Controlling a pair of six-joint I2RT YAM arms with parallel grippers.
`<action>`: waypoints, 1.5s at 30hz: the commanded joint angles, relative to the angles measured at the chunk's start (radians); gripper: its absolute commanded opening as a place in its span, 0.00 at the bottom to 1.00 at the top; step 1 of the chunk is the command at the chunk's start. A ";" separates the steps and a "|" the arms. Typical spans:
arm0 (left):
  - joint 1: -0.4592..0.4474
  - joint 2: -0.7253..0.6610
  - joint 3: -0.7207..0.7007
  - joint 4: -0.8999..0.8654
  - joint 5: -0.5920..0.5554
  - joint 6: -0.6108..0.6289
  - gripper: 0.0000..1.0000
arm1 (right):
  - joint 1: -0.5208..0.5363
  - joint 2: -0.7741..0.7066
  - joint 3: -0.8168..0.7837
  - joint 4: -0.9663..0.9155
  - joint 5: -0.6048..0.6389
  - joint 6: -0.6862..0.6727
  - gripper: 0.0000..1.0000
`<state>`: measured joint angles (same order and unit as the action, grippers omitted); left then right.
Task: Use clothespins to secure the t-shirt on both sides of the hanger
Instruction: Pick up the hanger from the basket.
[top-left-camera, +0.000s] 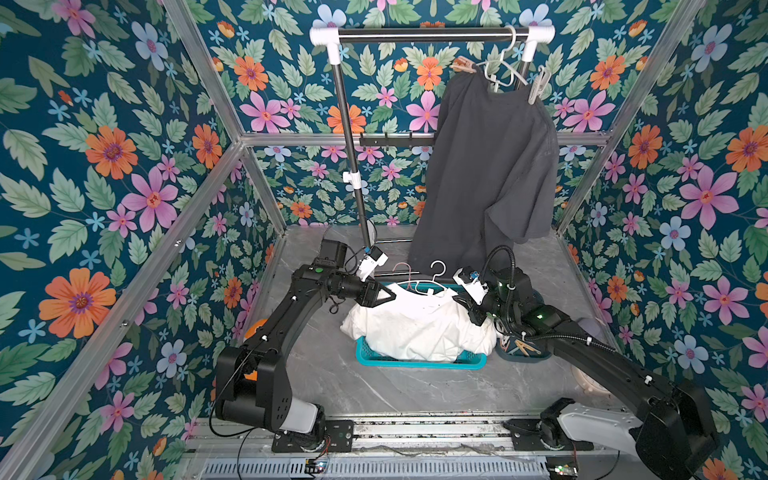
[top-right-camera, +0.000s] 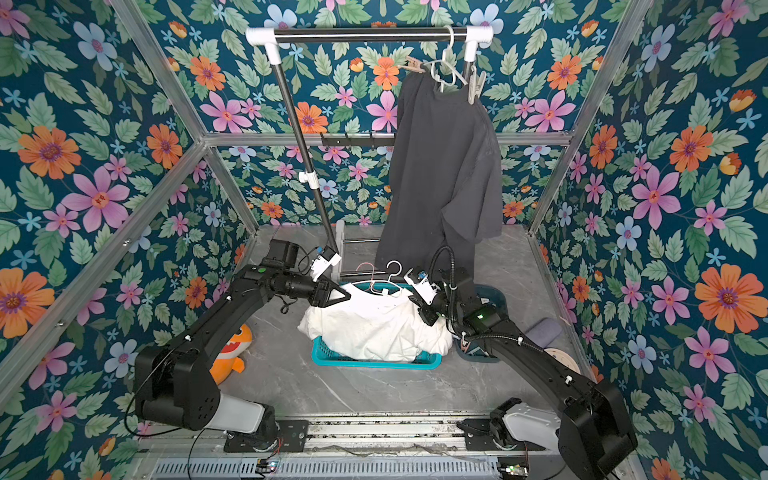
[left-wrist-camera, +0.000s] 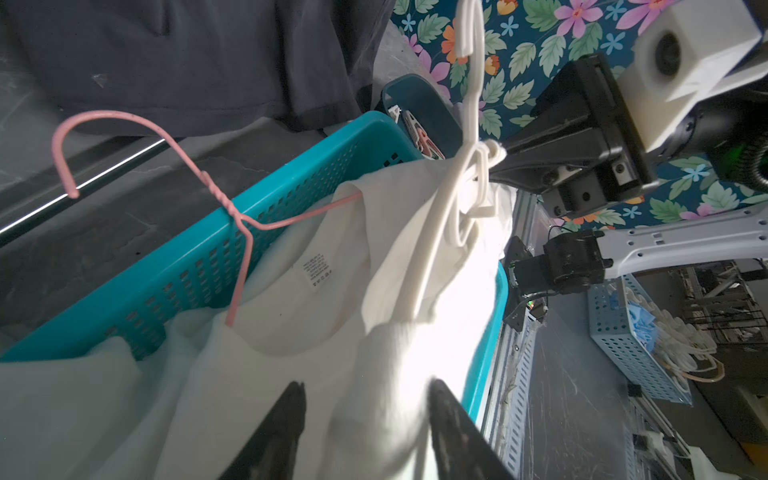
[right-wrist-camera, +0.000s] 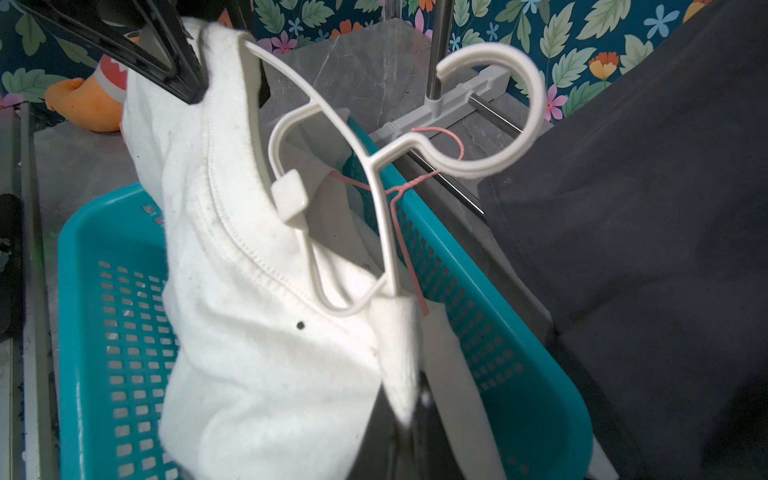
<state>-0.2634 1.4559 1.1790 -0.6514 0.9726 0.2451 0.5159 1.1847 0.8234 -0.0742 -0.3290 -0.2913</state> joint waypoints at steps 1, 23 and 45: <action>-0.009 0.000 0.005 -0.010 0.035 0.020 0.47 | 0.000 0.004 0.015 0.067 0.007 -0.027 0.00; -0.047 -0.109 -0.050 0.128 -0.149 -0.080 0.00 | 0.001 0.004 0.052 -0.052 0.102 0.052 0.61; -0.112 -0.378 -0.198 0.339 -0.461 -0.044 0.00 | -0.140 -0.238 0.018 -0.385 0.171 0.557 0.71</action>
<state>-0.3580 1.0950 0.9859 -0.3893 0.5549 0.2142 0.3824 0.9714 0.8375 -0.3439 -0.2626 0.1471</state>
